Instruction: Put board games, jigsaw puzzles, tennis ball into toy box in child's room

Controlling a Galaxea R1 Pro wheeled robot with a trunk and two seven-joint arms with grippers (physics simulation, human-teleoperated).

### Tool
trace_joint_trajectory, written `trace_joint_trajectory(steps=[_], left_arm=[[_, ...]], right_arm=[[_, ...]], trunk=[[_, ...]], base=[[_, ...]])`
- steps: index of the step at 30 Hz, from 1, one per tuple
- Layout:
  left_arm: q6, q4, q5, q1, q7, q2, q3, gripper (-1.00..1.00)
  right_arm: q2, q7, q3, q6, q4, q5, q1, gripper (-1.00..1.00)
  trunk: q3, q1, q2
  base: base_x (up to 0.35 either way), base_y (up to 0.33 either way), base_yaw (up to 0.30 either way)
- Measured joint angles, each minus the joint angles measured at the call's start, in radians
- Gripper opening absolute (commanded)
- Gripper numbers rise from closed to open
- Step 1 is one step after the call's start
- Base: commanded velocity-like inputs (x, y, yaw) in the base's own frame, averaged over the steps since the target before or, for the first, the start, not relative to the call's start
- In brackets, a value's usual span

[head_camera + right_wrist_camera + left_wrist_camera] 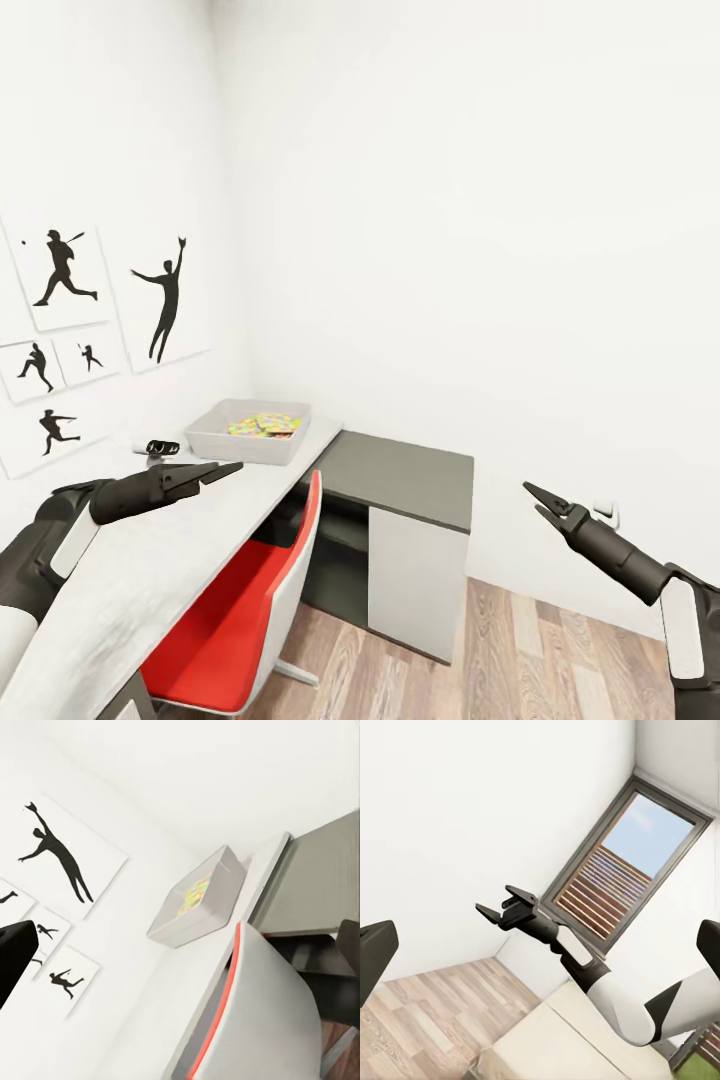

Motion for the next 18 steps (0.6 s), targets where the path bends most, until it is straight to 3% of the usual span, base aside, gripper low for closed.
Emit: trace_joint_trajectory(steps=[18], left_arm=[[0.0,0.0,0.0,0.0,0.0,0.001,0.001,1.0]], right_arm=[[-0.006,-0.005,0.001,0.0,0.03,0.0,0.0,1.0]], trunk=[[0.0,0.0,0.0]], base=[[-0.039,-0.003,-0.273]])
